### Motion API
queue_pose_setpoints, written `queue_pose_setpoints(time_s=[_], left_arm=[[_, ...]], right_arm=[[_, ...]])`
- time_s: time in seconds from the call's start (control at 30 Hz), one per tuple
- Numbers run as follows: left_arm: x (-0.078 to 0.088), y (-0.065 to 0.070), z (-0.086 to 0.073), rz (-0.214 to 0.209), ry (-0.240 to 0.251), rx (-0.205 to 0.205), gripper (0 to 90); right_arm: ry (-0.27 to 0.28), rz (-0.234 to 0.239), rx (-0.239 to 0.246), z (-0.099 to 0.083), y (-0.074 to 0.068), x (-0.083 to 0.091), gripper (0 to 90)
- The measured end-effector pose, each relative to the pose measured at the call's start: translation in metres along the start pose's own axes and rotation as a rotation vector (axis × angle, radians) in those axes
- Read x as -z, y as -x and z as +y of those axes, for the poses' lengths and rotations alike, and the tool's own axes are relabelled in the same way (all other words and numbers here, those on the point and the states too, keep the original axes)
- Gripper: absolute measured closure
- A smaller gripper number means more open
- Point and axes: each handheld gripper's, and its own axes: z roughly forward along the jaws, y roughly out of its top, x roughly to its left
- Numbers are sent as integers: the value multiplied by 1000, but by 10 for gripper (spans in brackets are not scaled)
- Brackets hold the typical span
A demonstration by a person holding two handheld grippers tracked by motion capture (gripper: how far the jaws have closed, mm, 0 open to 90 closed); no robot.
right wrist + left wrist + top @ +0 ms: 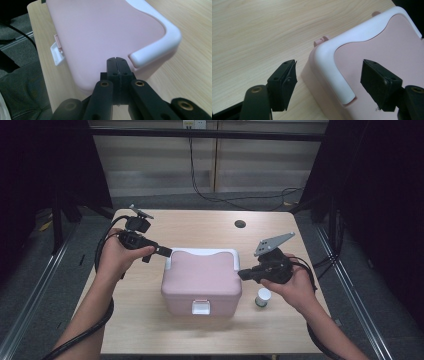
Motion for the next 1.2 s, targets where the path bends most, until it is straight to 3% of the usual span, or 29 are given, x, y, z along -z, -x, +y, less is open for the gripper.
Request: queue_pose_setpoints(time_s=[0.23,0.37,0.5,1.2], left_arm=[[-6,7,2,-16,-3,-5,289],[-9,9,3,-20,0,-8,289],[-14,11,4,-23,-5,-10,294],[-23,15,1,-25,-30,-9,331]], right_arm=[[1,25,11,5,-4,-16,900],[3,28,6,7,-3,-18,900],[-7,23,31,10,-4,-21,900],[-25,40,13,12,-3,-21,900]])
